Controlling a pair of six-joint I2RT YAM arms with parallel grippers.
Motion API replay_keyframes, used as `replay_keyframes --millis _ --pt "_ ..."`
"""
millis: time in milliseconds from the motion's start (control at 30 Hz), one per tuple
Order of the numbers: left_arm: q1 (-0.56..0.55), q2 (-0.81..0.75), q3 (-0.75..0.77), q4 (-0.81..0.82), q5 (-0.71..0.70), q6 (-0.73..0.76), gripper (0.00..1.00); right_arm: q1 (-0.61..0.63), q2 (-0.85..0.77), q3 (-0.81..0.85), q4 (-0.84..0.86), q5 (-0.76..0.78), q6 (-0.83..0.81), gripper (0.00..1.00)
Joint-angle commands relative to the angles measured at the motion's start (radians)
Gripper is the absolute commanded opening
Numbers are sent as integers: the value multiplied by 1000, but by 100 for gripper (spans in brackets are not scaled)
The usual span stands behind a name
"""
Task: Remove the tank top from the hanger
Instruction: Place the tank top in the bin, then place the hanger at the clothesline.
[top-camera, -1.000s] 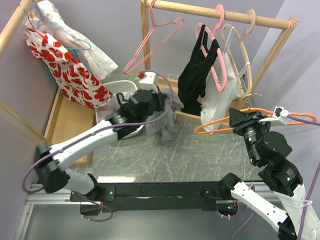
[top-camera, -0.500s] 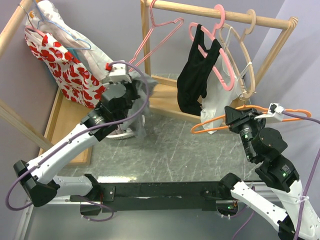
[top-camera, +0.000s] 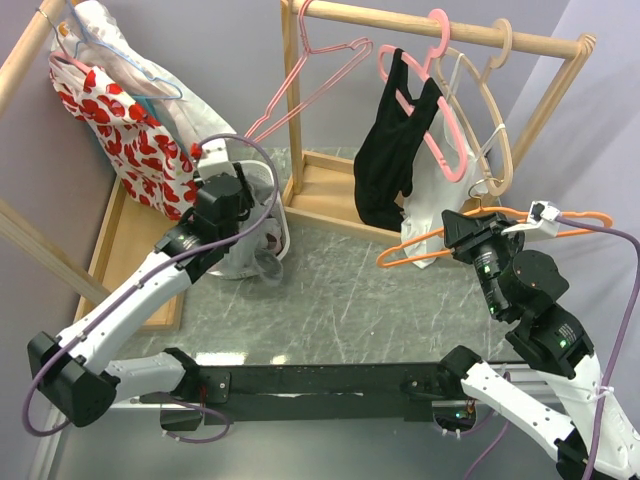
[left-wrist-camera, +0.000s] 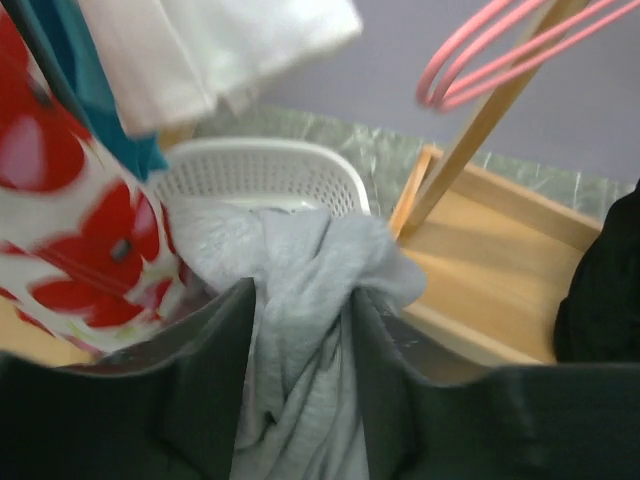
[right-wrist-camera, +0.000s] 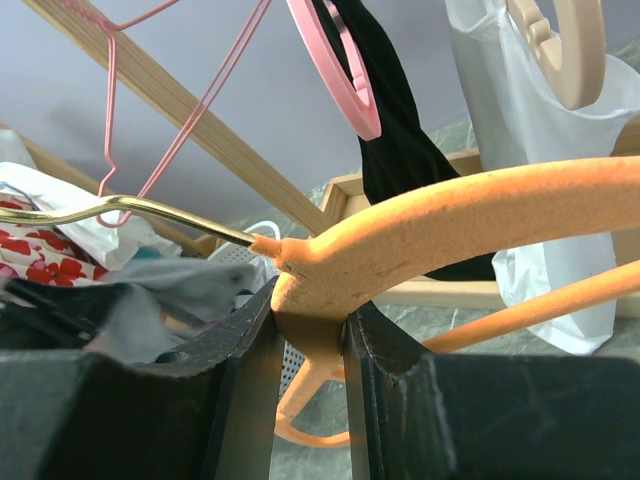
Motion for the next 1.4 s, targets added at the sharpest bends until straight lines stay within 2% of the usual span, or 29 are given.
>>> replay_keyframes --millis 0,33,167,267,400,433,500,533,667,767,1033,1367 --pt "5 32 -47 -53 3 -101 61 -1 1 10 54 0 -9 10" --pt "6 37 -56 -53 -2 -104 73 -1 0 12 53 0 -8 10" --pt "21 75 -56 -68 -5 -122 74 -1 -11 5 47 -1 -2 10" --pt "31 88 -17 -91 21 -124 71 -1 -19 5 39 0 1 9" --pt "31 19 -6 -1 243 -40 70 -1 -32 -1 36 16 6 10" --pt "29 -15 -7 28 402 -18 72 -1 -32 -2 34 20 6 9" --pt "26 -40 -3 61 547 -7 76 -2 -28 -4 34 22 9 10" --pt "18 -55 -4 102 675 -4 77 -1 -25 -5 37 19 11 10" --pt "-40 -37 25 176 849 2 81 -1 0 -4 48 -35 23 8" --pt "-109 9 48 229 926 5 84 -1 10 1 50 -64 28 8" --pt "-322 170 118 360 1012 -15 86 -1 24 16 44 -148 58 7" --pt "-393 230 149 440 1067 -47 88 -1 38 19 45 -168 63 6"
